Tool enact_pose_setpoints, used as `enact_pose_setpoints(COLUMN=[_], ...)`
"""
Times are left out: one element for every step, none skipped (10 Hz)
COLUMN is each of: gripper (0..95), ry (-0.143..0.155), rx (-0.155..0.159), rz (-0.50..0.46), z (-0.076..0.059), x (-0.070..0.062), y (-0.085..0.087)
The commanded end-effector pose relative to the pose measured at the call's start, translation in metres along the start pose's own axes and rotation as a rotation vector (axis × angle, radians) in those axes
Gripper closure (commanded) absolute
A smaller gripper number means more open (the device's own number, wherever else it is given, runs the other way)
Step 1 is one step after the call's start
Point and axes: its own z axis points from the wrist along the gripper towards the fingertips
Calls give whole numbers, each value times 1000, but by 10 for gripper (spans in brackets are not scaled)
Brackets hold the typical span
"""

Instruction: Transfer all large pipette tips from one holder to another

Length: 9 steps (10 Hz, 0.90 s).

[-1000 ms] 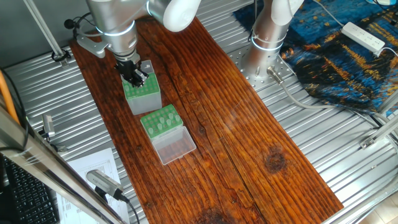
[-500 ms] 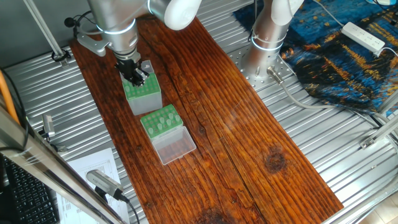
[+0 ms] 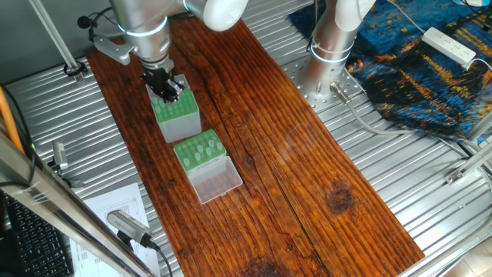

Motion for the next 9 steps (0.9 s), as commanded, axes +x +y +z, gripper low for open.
enact_pose_setpoints(gripper=[950, 950, 950, 950, 950, 950, 950, 950, 950], ry=[3, 7, 10, 15, 18, 19, 22, 24, 27], rx=[-2, -4, -5, -4, -3, -4, -3, -2, 2], rz=[-5, -2, -1, -4, -9, -15, -24, -32, -42], z=[-8, -12, -16, -20, -23, -29, -35, -39, -48], x=[-1, -4, -6, -7, -8, -8, -8, -8, -7], y=[-1, 0, 2, 3, 5, 8, 10, 12, 17])
